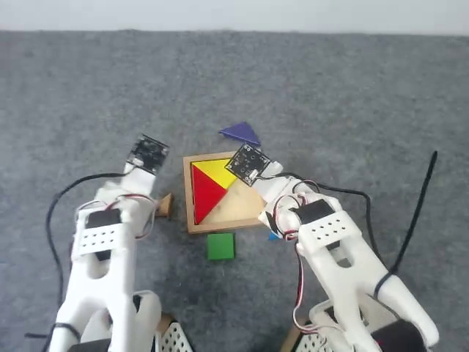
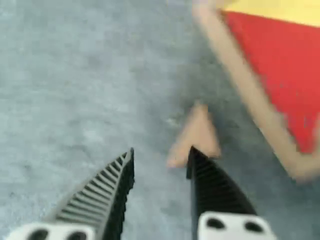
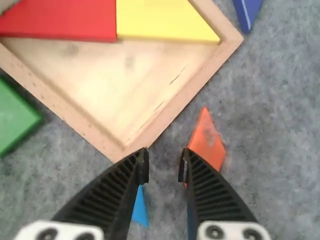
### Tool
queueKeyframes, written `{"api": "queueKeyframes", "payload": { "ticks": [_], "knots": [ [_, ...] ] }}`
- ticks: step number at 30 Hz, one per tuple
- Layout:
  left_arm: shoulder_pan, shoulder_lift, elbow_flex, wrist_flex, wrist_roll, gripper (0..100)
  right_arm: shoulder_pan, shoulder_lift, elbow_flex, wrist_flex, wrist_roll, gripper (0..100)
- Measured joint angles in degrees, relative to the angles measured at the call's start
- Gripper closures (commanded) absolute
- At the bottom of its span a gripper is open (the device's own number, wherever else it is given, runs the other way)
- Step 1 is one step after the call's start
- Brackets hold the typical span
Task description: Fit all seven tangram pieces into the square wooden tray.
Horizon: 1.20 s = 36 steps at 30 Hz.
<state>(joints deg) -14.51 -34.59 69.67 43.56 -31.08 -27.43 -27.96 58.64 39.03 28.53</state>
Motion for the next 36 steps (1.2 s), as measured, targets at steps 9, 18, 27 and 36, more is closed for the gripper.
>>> {"api": "queueKeyframes", "payload": {
  "ticks": [9, 18, 27, 36],
  "knots": [
    [4.66, 0.0, -2.37, 8.18, -5.1, 77, 0.0, 0.18, 0.0, 0.0, 0.0, 89.3],
    [4.92, 3.25, -7.03, 9.32, -5.1, 77, 0.0, 0.18, 0.0, 0.0, 0.0, 89.4],
    [4.84, 24.62, -25.58, 15.91, -4.92, 78, 0.0, 0.35, 0.0, -1.05, 0.0, 89.4],
    [4.84, 31.38, -27.16, 15.82, -16.62, 78, 0.0, 0.62, 0.0, -1.14, 0.0, 89.4]
  ]
}}
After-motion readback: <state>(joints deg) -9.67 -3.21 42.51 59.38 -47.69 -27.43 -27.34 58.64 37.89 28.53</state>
